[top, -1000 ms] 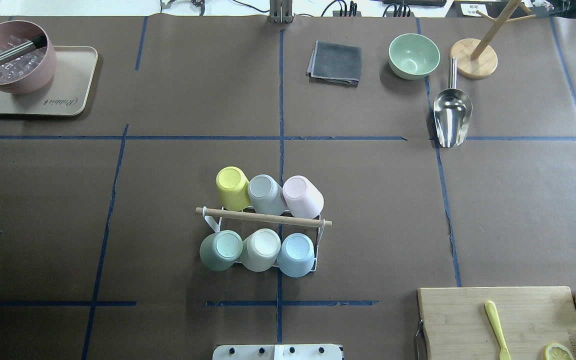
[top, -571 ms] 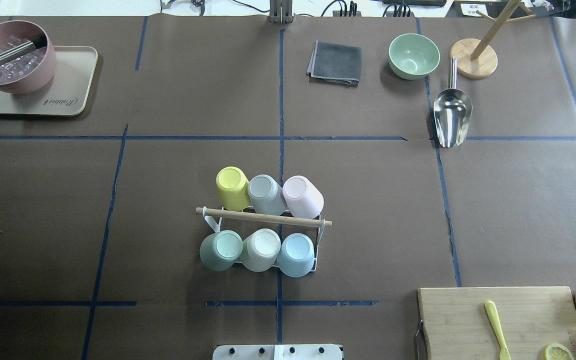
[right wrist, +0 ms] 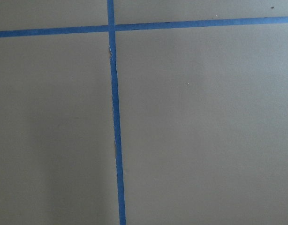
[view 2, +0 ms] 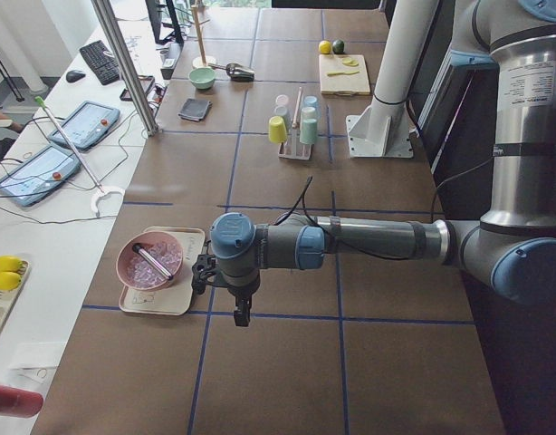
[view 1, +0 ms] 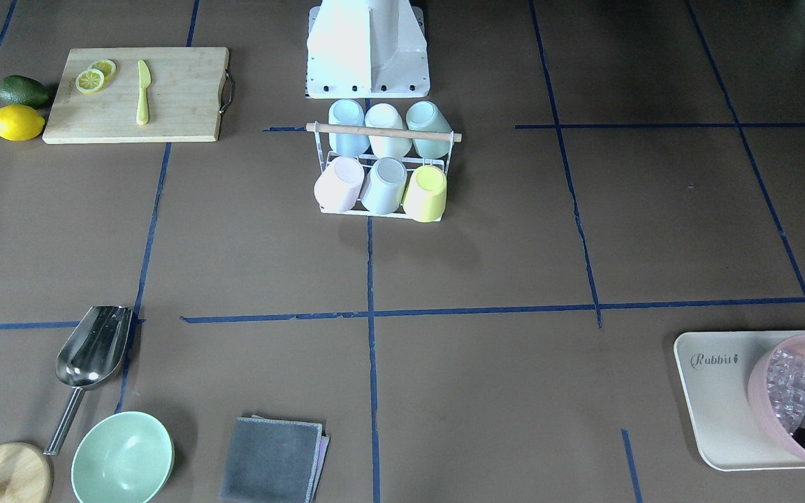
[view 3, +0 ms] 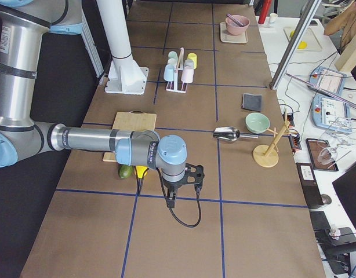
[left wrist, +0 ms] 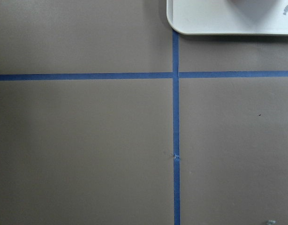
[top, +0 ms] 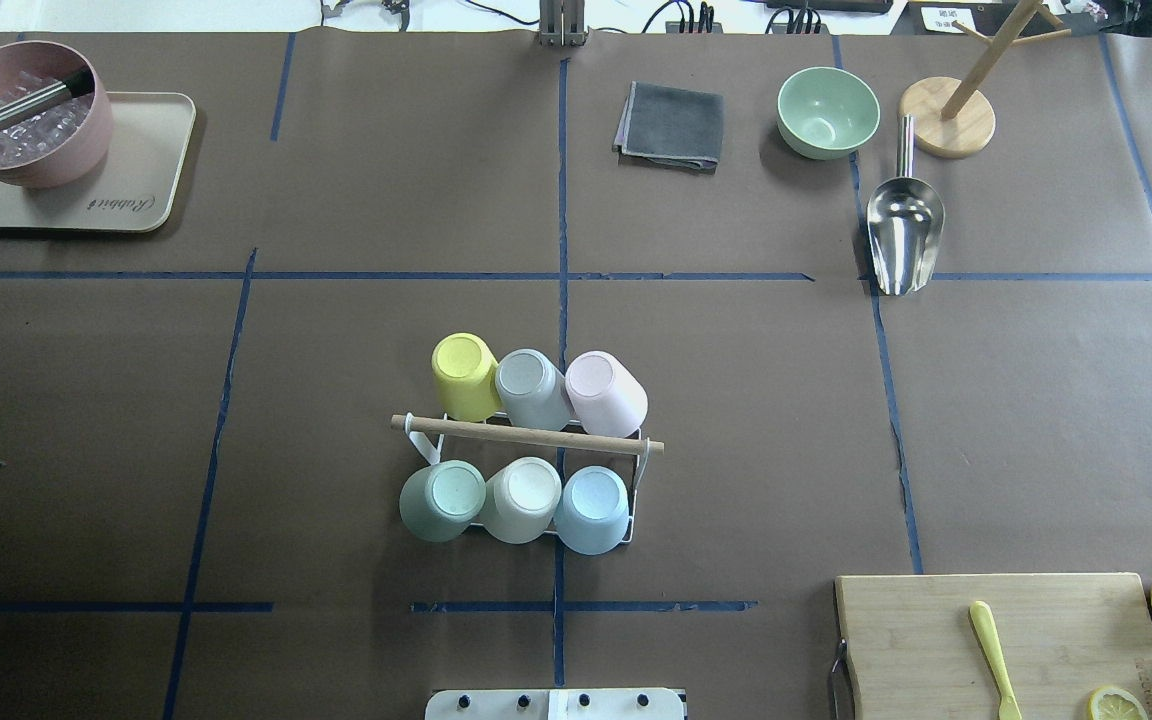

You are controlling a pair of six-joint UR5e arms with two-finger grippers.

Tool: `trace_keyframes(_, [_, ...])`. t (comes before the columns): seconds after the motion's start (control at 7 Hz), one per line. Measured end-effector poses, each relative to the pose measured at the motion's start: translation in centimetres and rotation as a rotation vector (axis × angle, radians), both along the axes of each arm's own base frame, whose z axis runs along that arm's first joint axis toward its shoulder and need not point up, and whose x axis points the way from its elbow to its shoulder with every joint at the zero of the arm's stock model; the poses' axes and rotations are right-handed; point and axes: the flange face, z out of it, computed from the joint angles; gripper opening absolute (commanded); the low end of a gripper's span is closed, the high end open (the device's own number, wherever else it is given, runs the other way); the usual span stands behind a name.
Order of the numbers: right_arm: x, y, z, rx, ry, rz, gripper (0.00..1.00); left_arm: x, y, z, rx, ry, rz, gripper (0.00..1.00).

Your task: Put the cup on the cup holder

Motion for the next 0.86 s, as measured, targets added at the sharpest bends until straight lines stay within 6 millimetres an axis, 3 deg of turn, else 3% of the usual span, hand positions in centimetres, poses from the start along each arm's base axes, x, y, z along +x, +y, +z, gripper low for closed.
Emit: trace_keyframes(0.86, [0.0,0.05,0.09,-0.002,0.0,0.0,1.0,-0.04,-0.68,-1.08,0.028,-0.004,0.002,1.0])
